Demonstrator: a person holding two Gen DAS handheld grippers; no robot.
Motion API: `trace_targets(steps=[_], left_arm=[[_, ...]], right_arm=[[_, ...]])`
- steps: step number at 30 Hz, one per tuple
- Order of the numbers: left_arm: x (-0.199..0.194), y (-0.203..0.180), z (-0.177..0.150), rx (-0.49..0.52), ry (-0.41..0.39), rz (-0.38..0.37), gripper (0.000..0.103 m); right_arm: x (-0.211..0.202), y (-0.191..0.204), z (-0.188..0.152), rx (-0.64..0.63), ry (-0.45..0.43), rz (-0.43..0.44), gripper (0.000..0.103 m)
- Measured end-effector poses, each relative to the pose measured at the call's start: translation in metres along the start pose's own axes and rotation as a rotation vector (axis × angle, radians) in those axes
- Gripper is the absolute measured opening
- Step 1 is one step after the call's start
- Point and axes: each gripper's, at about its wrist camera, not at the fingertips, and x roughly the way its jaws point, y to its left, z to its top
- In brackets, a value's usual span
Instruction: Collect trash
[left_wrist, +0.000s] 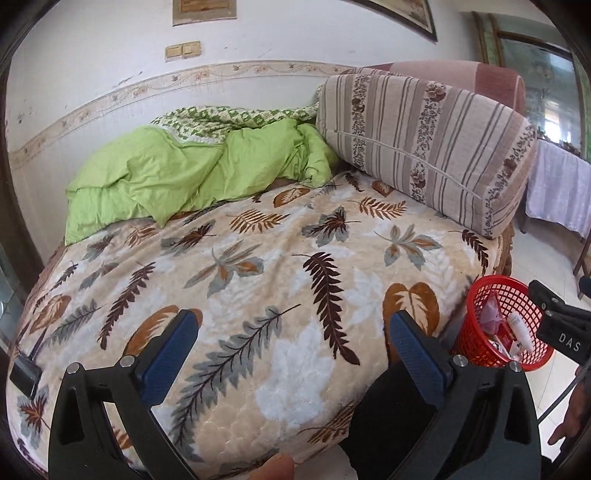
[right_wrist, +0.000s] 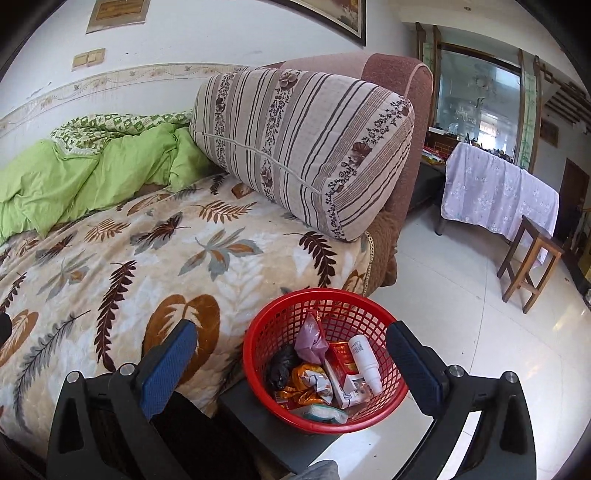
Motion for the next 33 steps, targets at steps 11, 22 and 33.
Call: trace_targets(steps=[11, 22, 33], left_arm=[[0.009, 0.0, -0.001, 0.038, 0.036, 0.039, 0.103], [0.014, 0.001, -0.003, 0.017, 0.06, 0.029, 0.103], [0.014, 0.001, -0.004, 0.016, 0.06, 0.031, 0.103]], right_arm=[[0.007, -0.001, -0.002, 0.001, 0.033, 0.008, 0.103], [0.011, -0.003, -0.003, 0.008, 0.052, 0.024, 0.103], [0.012, -0.003, -0.004, 0.008, 0.055, 0.024, 0.102]])
